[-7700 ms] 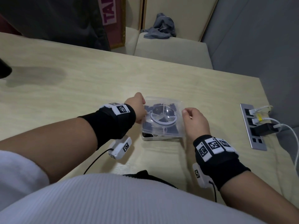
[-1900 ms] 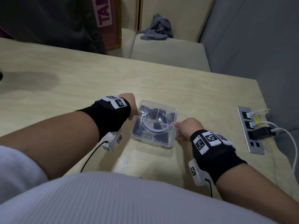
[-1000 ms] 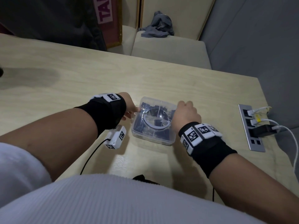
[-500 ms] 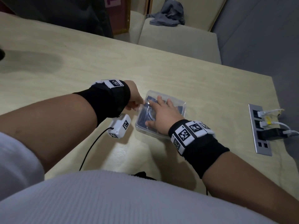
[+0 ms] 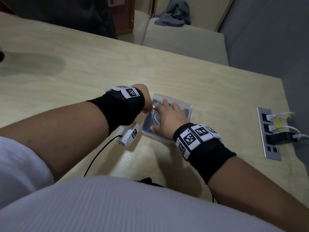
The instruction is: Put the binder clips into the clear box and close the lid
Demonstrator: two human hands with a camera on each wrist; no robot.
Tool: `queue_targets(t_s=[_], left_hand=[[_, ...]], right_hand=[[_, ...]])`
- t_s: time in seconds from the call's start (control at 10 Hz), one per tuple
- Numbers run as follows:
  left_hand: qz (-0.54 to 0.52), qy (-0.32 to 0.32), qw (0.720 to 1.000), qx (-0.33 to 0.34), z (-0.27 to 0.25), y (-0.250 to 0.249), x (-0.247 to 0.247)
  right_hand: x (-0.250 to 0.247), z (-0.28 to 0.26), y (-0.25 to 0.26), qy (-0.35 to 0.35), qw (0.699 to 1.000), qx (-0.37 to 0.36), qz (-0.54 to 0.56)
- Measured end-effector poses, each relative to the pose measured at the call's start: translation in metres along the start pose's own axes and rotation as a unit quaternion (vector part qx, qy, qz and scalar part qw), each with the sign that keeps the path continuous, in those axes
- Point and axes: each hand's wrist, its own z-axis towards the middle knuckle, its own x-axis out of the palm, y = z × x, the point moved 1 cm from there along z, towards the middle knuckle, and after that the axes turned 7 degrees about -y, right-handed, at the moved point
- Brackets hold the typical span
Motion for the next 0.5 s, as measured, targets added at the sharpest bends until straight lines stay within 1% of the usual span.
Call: queue_targets(t_s=[0.1, 0.2, 0.3, 0.4, 0.5], left_hand=[[0.028, -0.007, 1.000, 0.011, 0.001, -0.001, 0.001], [0.064, -0.004, 0.998, 0.028, 0.000, 0.000, 0.003], [0.104, -0.028, 0.993, 0.049, -0.006, -0.002, 0.005], [0.113, -0.062, 0.990, 0.057, -0.009, 0.000, 0.008], [0.048, -0.084, 0.994, 0.052, -0.011, 0.009, 0.010]], right_hand=[[-0.001, -0.002, 0.000, -0.002, 1.000, -0.005, 0.000], [-0.003, -0.009, -0.002, -0.018, 1.000, -0.011, 0.001], [-0.003, -0.023, -0.004, -0.050, 0.999, -0.019, 0.003], [-0.010, -0.037, -0.013, -0.078, 0.997, -0.016, -0.001], [-0.033, -0.055, -0.027, -0.098, 0.995, -0.007, 0.022]])
